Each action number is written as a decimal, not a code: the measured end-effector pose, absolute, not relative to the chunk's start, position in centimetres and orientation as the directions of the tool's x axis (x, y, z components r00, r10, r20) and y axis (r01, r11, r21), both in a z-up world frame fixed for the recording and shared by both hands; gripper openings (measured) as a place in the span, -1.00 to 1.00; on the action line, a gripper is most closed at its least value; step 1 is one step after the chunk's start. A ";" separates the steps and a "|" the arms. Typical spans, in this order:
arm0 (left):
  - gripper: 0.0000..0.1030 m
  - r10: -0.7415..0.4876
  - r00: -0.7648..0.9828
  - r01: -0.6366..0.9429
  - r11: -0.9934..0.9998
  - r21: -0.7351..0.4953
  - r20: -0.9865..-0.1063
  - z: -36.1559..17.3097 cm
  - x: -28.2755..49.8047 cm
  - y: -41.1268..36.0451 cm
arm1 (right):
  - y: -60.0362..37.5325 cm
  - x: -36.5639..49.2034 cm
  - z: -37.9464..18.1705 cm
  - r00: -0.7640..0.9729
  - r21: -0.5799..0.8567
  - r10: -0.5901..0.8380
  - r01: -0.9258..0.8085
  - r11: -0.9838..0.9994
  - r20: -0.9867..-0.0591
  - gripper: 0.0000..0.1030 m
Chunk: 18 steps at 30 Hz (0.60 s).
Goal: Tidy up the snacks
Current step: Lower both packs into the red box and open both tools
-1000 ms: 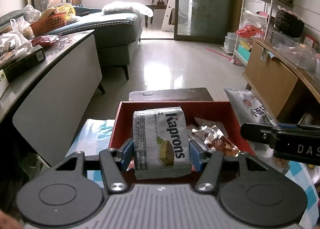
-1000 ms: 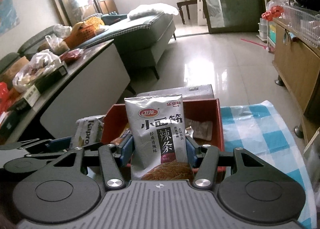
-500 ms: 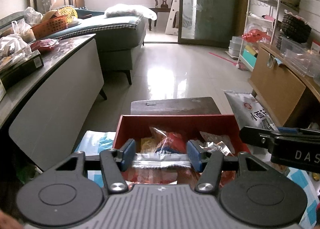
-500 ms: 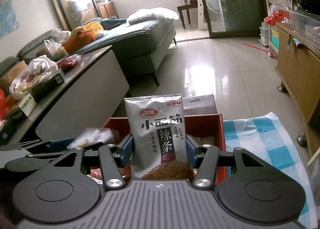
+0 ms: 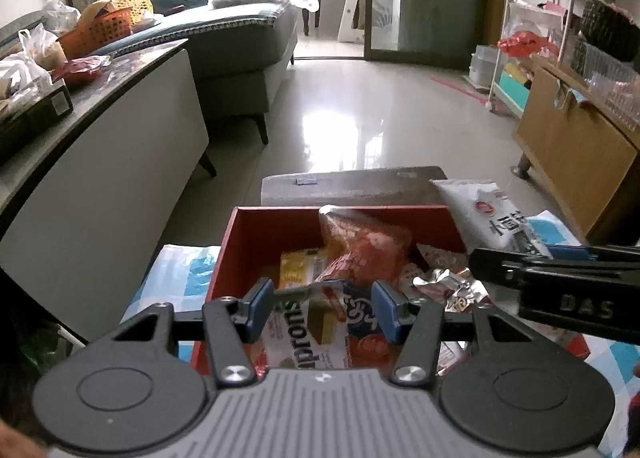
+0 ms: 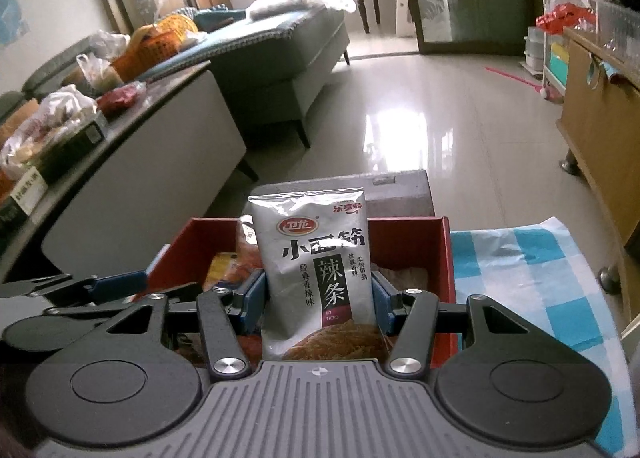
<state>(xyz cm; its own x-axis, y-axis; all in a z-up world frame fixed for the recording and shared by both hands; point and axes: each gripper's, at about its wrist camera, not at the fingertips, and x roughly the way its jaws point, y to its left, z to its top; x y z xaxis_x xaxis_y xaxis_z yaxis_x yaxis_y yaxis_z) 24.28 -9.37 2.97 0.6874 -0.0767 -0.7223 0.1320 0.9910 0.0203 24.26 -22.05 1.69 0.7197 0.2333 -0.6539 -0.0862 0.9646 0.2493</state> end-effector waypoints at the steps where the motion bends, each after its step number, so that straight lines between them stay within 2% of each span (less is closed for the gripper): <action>1: -0.06 -0.074 0.684 0.132 0.991 0.024 -0.726 2.8 24.3 -9.4 | -22.0 24.6 1.4 0.715 0.248 0.233 -0.085 0.965 -0.659 0.20; 5: -0.06 -0.067 0.674 0.128 0.991 0.027 -0.736 2.4 24.4 -9.5 | -21.4 25.3 0.2 0.685 0.231 0.228 -0.088 0.969 -0.692 0.26; 18: -0.03 -0.058 0.675 0.127 0.991 0.038 -0.736 2.7 24.1 -9.3 | -21.4 25.1 0.0 0.686 0.208 0.198 -0.070 0.976 -0.700 0.39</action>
